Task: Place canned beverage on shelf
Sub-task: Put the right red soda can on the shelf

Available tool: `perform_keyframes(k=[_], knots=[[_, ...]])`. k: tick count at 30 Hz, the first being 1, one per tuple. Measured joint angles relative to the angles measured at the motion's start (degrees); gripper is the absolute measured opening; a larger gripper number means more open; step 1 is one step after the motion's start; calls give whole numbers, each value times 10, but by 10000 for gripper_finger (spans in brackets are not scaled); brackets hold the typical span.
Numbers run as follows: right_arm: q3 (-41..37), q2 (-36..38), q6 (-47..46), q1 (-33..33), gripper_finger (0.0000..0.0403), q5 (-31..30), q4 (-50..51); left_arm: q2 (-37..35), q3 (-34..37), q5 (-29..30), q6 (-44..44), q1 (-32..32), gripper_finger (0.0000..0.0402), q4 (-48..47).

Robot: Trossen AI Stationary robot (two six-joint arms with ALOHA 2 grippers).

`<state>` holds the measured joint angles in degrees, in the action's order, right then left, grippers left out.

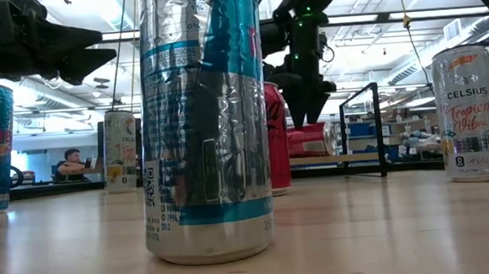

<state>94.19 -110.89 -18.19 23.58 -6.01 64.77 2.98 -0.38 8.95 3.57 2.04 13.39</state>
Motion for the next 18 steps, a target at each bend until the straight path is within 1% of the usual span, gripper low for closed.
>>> perform_keyframes(k=[11,18], knots=[[-3,27,3,2,238,8,-8,0,0,0,0,0,316,0],[-3,26,4,10,238,5,-44,0,0,0,0,0,316,-1]])
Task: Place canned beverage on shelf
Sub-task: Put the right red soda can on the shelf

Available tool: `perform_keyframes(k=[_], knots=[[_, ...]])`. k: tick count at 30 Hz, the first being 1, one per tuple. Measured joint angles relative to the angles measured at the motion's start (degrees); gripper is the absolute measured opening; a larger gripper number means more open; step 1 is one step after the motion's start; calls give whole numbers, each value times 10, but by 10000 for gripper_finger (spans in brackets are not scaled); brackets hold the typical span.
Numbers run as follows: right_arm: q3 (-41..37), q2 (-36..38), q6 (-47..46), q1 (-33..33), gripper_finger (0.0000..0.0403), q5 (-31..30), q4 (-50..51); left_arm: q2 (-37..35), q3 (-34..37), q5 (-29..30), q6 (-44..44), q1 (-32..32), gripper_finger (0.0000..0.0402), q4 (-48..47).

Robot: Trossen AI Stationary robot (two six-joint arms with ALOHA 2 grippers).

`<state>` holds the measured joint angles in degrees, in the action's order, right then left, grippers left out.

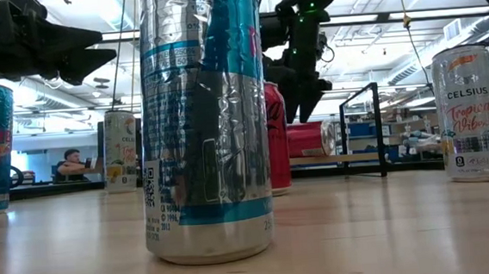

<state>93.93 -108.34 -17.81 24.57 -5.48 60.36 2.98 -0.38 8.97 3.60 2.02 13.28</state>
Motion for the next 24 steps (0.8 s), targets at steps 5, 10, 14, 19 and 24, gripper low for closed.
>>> perform_keyframes(k=[5,10,14,19,24], knots=[[0,0,0,9,238,-1,-17,0,0,0,18,0,316,0],[0,0,10,11,238,-3,-16,0,0,0,17,0,316,0],[1,0,15,11,238,-2,-16,0,0,0,16,0,316,0],[1,0,26,11,238,5,-16,0,0,0,16,0,316,0],[2,0,30,11,238,6,-13,0,0,0,15,0,316,0]])
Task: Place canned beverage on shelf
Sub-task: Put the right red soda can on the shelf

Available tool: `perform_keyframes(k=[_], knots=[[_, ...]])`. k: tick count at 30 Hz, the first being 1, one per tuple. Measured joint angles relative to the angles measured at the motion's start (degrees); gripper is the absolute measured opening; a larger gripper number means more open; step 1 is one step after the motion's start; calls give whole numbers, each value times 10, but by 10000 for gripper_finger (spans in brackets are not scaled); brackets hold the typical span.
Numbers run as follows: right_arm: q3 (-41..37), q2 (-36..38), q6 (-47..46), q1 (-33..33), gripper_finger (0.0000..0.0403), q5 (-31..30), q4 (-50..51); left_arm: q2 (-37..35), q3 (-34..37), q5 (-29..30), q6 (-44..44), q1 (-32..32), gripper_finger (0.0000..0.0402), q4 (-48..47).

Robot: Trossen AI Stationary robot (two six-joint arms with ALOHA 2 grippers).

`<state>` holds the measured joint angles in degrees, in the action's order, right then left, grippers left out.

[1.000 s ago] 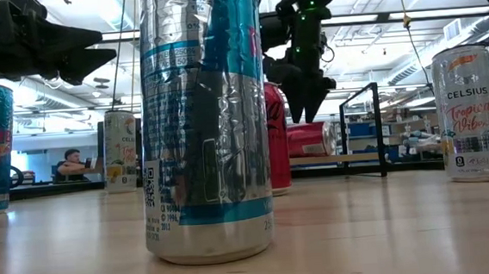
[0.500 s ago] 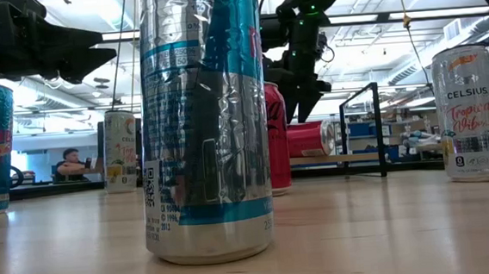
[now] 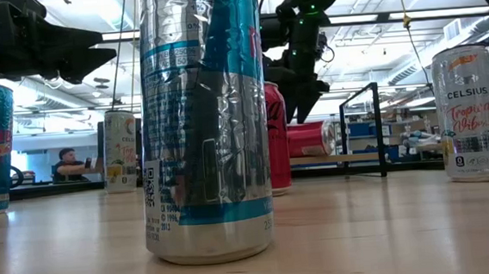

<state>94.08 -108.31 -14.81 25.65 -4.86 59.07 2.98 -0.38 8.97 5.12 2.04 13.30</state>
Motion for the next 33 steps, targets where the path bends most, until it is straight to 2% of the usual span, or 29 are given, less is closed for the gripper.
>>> perform_keyframes(k=[7,16,23,33], knots=[[0,1,16,0,255,5,6,0,0,0,0,0,316,0],[0,1,72,3,328,6,2,0,0,0,-1,0,316,0],[1,-2,69,12,377,73,-11,0,0,0,-1,0,316,0],[-15,-2,84,11,398,73,-67,0,0,0,-1,0,316,-1]])
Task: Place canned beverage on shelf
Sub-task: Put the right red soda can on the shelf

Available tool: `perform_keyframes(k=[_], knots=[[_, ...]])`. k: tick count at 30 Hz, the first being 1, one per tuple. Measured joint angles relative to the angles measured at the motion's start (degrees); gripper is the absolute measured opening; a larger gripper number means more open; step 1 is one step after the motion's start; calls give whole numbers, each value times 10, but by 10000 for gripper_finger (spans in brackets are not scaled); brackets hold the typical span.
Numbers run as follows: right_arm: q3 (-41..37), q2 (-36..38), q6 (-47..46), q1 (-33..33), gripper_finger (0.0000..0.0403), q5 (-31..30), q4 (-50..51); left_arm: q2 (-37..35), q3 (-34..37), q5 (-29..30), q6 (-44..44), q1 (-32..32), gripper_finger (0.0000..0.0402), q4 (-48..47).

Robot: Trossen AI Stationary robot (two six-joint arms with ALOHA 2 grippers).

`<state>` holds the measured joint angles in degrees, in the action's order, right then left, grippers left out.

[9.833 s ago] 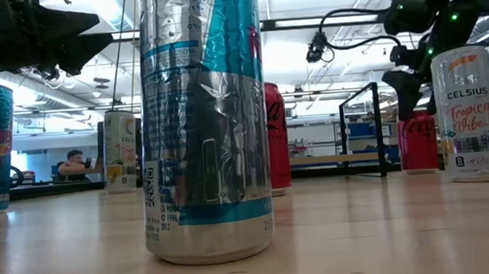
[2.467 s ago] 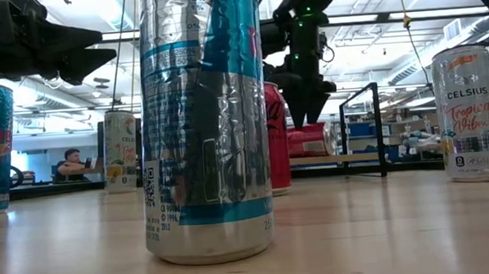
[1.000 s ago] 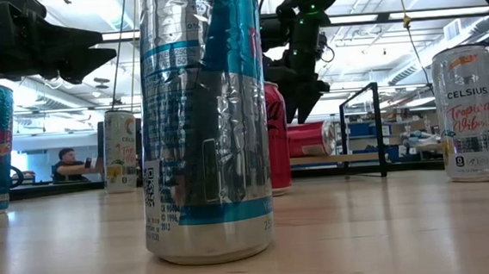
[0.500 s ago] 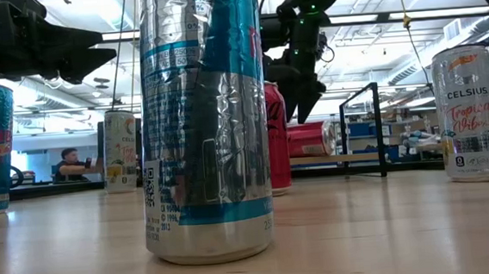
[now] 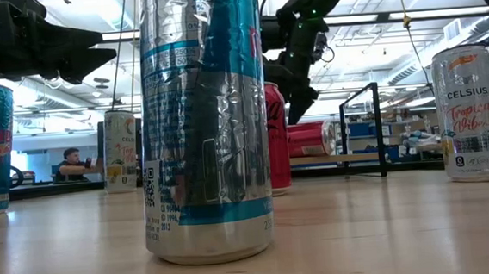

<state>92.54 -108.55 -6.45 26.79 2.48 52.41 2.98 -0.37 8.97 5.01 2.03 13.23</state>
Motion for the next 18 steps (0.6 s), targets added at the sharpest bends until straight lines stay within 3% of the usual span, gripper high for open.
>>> perform_keyframes(k=[18], knots=[[-28,-14,8,-1,398,-11,-23,0,0,0,-11,0,316,-4]])
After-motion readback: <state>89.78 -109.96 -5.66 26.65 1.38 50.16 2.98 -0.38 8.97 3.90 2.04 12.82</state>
